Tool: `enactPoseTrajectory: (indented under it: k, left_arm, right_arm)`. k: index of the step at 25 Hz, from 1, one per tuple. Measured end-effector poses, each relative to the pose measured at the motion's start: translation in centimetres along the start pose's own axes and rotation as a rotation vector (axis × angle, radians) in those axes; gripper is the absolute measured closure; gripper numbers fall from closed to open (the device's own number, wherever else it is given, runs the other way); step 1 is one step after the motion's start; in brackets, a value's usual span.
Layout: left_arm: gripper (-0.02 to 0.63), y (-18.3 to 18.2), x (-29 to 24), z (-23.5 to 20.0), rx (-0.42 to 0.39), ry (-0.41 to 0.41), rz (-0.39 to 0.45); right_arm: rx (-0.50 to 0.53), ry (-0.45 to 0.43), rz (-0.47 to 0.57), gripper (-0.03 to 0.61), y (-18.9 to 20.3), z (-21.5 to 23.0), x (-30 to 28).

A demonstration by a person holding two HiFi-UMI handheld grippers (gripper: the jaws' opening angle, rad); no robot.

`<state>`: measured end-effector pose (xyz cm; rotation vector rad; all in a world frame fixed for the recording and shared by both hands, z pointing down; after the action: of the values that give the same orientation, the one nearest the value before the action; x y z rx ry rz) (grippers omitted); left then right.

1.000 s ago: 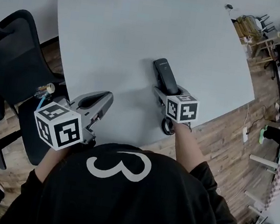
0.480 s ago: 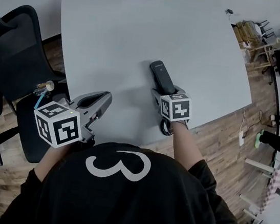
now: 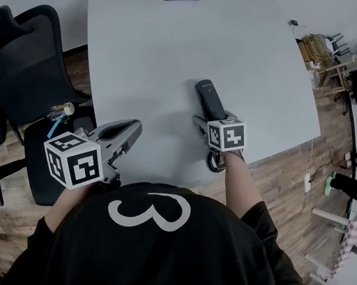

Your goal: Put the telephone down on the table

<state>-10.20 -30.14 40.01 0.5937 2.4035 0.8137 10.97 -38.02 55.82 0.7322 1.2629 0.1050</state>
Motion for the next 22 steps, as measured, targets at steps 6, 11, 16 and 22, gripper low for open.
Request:
enactPoseTrajectory:
  k: [6, 11, 16, 22]
  left_arm:
    - [0.603, 0.4, 1.9, 0.3, 0.007, -0.022, 0.047]
    - [0.603, 0.8, 3.9, 0.5, 0.011, -0.053, 0.073]
    - [0.603, 1.8, 4.9, 1.5, 0.006, -0.073, 0.086]
    - [0.603, 3.7, 5.2, 5.0, -0.016, -0.088, 0.088]
  right_arm:
    - [-0.006, -0.041, 0.023, 0.145, -0.1, -0.5, 0.1]
    - [0.012, 0.014, 0.082, 0.124, -0.9, -0.2, 1.4]
    - [0.106, 0.061, 0.157, 0.119, -1.5, -0.3, 4.1]
    - [0.106, 0.017, 0.368, 0.12, -2.1, -0.7, 12.5]
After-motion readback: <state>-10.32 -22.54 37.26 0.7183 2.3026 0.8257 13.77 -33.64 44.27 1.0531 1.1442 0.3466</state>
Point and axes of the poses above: the fingertips, and each gripper's own axes: x backward along the fingers, z to its right, y out of its underside, the point moved 1 cm from there along x, backward along the fingers, and after that the axes turned 2 degrees about -x, right-handed, at the moved point
